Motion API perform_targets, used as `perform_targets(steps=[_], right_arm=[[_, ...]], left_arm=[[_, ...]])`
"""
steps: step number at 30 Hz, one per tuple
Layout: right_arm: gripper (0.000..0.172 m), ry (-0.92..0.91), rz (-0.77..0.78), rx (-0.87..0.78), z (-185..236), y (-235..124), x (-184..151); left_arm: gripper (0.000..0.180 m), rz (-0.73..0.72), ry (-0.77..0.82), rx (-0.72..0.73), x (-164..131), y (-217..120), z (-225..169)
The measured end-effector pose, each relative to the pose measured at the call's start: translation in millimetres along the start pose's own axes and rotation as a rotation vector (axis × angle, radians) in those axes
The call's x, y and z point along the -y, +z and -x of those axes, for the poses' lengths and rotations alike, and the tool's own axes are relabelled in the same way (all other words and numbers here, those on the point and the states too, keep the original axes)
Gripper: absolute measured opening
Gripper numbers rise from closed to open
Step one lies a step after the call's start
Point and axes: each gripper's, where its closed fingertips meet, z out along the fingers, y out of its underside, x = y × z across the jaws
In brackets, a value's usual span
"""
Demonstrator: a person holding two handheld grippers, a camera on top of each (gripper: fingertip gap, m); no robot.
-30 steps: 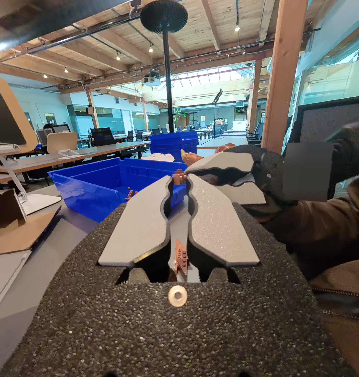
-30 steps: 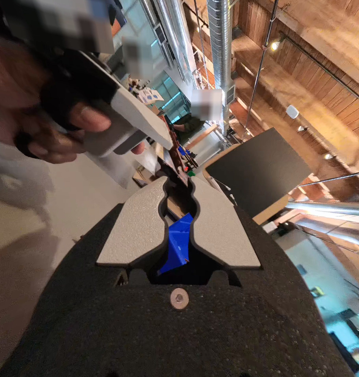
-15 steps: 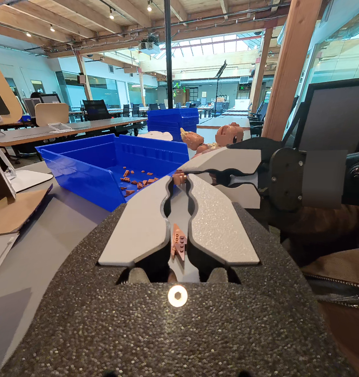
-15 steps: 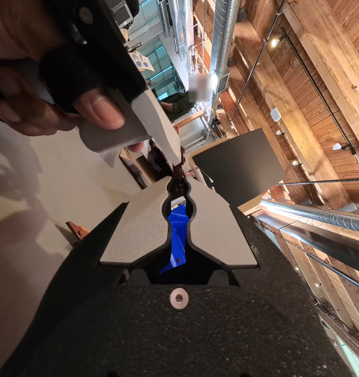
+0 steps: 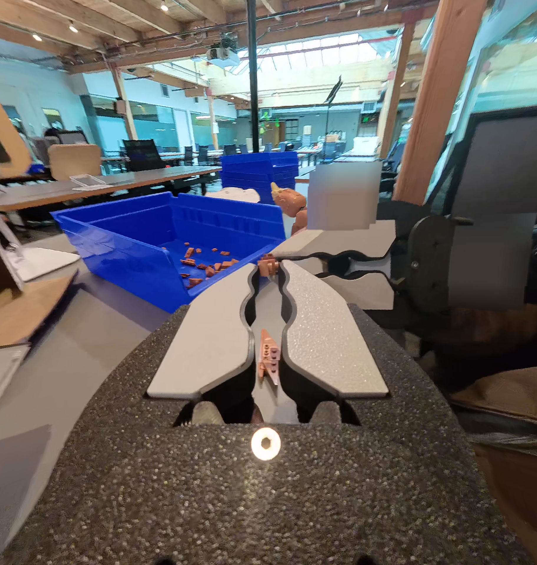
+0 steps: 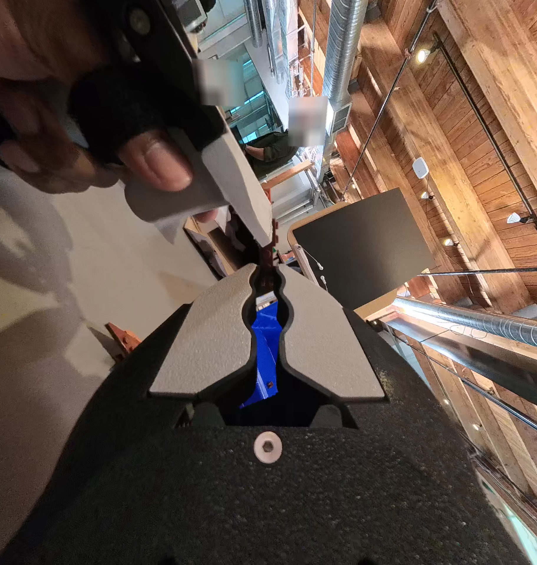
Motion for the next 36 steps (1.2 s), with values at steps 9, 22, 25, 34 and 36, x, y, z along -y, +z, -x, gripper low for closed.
perform_targets(steps=[9, 22, 25, 34, 36], right_arm=[[0.007, 0.107, -0.057, -0.011, -12.9, -8.4, -1.1], [0.029, 0.532, 0.435, -0.009, -40.2, 18.3, -136.1], [0.03, 0.463, 0.317, -0.028, -42.7, 16.3, -109.5], [0.023, 0.218, -0.168, 0.135, 0.2, 2.1, 12.8], [0.023, 0.209, -0.166, 0.146, 6.0, 3.9, 15.6]], left_arm=[[0.011, -0.125, -0.232, 0.069, 12.3, -25.9, 36.8], [0.012, -0.107, -0.261, -0.046, 8.2, -14.9, 18.4], [0.011, -0.137, -0.334, -0.119, 11.0, -15.0, 12.7], [0.012, -0.146, -0.434, -0.221, 10.0, -13.8, 3.6], [0.012, -0.118, -0.423, -0.228, 6.5, -11.4, 0.2]])
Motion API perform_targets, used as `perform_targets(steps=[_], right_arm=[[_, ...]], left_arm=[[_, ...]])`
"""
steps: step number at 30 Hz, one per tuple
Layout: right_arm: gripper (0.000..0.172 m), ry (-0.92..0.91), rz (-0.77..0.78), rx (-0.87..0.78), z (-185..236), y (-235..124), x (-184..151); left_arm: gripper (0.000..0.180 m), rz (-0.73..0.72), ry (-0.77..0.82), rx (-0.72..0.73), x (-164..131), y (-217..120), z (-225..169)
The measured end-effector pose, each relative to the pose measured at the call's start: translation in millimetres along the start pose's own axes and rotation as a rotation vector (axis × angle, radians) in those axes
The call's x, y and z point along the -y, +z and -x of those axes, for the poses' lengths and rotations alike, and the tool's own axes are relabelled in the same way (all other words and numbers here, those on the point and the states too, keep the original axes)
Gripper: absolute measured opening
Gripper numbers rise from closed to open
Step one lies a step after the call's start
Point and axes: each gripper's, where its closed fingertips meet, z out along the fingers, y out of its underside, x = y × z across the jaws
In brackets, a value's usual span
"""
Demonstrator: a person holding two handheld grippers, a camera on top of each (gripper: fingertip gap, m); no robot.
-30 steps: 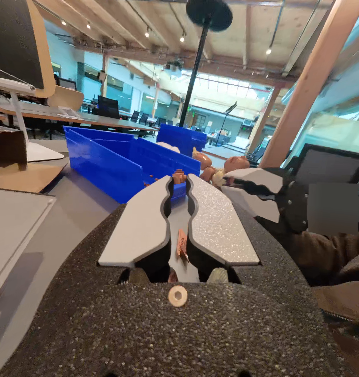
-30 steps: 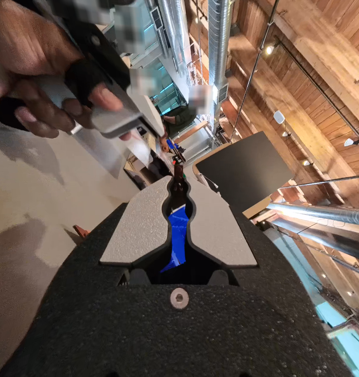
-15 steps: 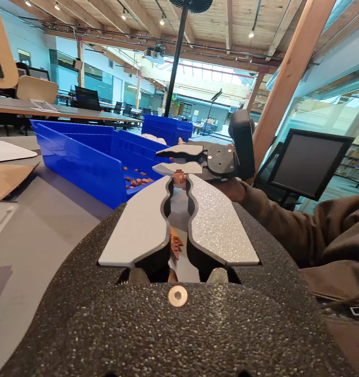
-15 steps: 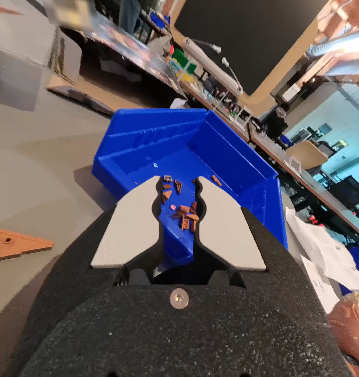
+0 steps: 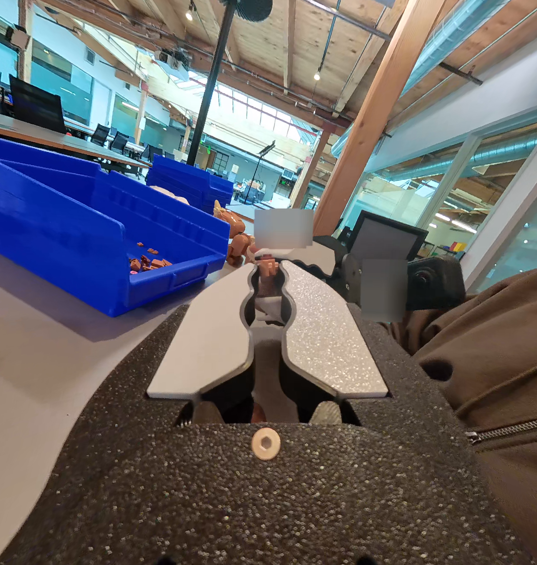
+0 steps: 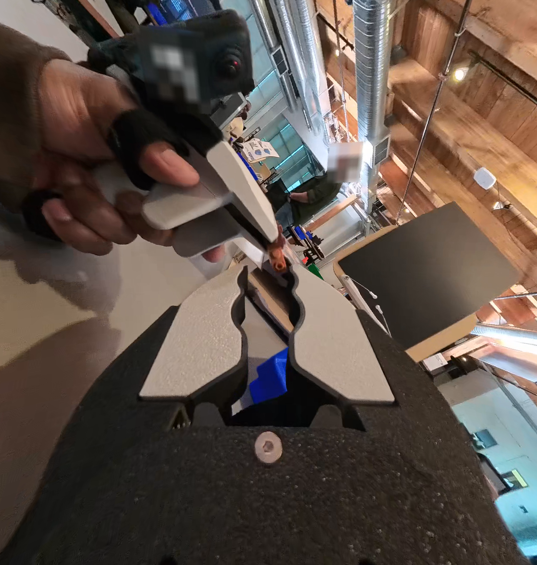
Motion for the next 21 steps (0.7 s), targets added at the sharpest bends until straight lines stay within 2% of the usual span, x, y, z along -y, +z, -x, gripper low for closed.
perform_targets(steps=[6, 15, 18, 21], right_arm=[[0.008, 0.073, -0.009, 0.027, -0.6, -1.2, -1.6], [0.007, 0.671, -0.143, 0.324, 1.5, -10.7, 5.0], [0.008, 0.751, -0.165, 0.349, -2.2, -12.6, 5.4], [0.007, 0.724, -0.151, 0.321, -4.1, -11.8, 2.3]], left_arm=[[0.012, 0.054, 0.013, -0.005, -9.4, 5.5, -2.1], [0.021, -0.003, 0.113, -0.015, -0.7, 6.7, -11.9], [0.021, -0.053, 0.142, -0.016, 7.7, 3.5, -14.6], [0.021, -0.065, 0.154, 0.01, 10.2, 2.0, -11.7]])
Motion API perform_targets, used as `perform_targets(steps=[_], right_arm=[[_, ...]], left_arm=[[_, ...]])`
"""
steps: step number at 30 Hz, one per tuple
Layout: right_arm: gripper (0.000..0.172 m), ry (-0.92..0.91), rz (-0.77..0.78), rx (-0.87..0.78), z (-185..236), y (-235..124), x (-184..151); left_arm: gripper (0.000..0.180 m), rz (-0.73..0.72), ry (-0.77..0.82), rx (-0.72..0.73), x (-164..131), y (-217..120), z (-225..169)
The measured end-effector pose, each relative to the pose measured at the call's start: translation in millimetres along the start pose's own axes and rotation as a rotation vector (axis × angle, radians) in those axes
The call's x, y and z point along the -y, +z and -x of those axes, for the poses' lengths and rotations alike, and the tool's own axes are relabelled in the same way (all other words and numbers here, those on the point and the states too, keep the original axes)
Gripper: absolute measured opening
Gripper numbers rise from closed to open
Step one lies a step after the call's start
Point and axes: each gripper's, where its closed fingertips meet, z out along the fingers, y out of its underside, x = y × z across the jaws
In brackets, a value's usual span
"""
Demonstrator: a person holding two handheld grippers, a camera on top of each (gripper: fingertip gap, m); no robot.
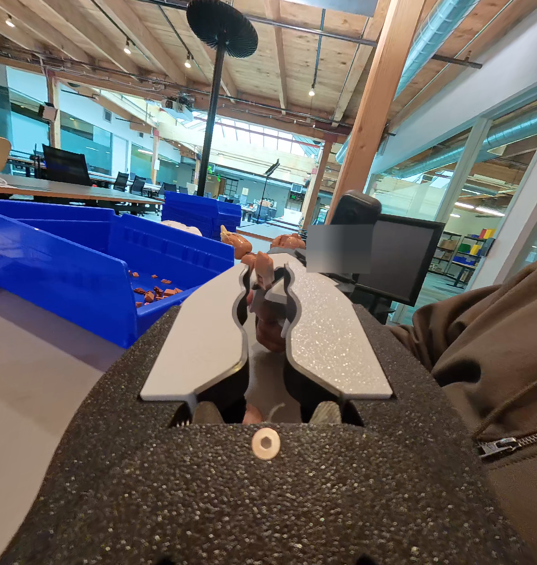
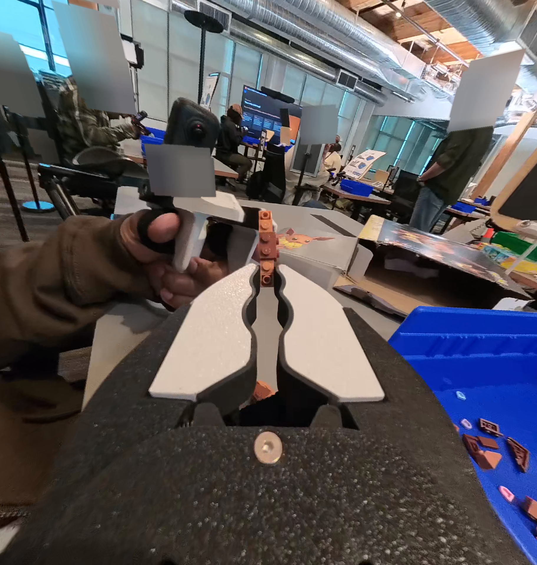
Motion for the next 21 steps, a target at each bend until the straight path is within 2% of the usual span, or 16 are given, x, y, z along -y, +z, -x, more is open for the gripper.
perform_targets(steps=[5, 14, 21], right_arm=[[0.007, -0.017, -0.002, 0.01, 3.6, 0.7, 0.4], [0.008, 0.301, -0.096, 0.237, 19.0, -3.4, 12.0], [0.008, 0.296, -0.077, 0.247, 22.6, -1.0, 9.0]], left_arm=[[0.02, 0.017, 0.016, 0.021, -2.4, 1.0, 2.1], [0.017, 0.071, 0.113, -0.027, -11.9, 7.3, -12.1], [0.011, 0.103, 0.16, -0.044, -15.8, 8.0, -16.6]])
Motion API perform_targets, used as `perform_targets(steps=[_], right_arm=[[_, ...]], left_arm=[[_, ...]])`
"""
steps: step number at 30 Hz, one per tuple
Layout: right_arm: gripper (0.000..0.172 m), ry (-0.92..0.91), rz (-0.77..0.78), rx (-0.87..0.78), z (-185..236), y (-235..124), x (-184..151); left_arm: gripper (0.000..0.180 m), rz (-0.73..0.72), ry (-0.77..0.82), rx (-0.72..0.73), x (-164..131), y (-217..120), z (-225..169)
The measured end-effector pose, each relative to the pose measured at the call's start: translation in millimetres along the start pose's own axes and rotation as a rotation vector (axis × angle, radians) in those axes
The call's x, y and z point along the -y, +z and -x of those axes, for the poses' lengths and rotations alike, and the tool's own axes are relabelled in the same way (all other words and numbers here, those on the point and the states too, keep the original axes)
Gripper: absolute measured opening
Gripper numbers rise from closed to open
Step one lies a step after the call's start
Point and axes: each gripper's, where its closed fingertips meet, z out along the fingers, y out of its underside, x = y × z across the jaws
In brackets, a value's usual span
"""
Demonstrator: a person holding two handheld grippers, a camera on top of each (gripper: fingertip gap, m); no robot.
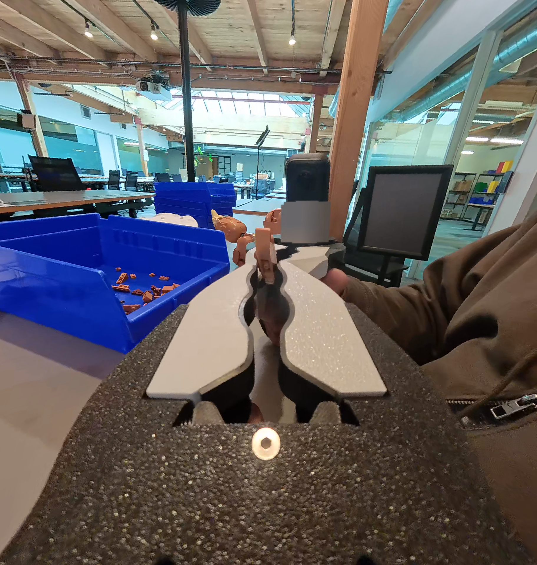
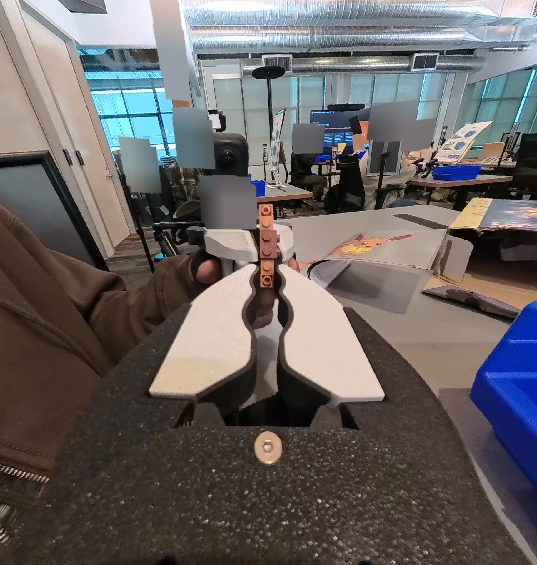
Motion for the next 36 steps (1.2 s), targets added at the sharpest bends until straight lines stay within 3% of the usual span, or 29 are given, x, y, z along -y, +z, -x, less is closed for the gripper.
perform_targets(steps=[6, 12, 20, 28, 33, 36], right_arm=[[0.021, -0.061, 0.002, 0.015, 3.0, -6.1, 3.4], [0.021, -0.11, -0.052, -0.013, 0.0, -14.2, 16.2], [0.015, -0.203, 0.025, -0.043, -0.5, -12.8, 7.1], [0.007, -0.173, -0.006, -0.042, 0.1, -13.0, 11.1], [0.007, -0.09, -0.084, -0.028, 1.3, -11.1, 18.4], [0.007, -0.058, -0.109, -0.002, 6.9, -6.3, 19.2]], left_arm=[[0.01, -0.002, 0.006, 0.035, 2.9, -4.2, 5.4], [0.01, 0.109, 0.081, 0.056, -12.6, 2.3, 3.9], [0.01, 0.204, 0.144, 0.033, -27.8, 8.1, -2.8], [0.011, 0.161, 0.126, 0.033, -23.8, 8.7, -2.5], [0.027, 0.123, 0.09, 0.016, -19.9, 11.1, -5.2], [0.022, 0.121, 0.1, 0.016, -20.4, 13.8, -6.6]])
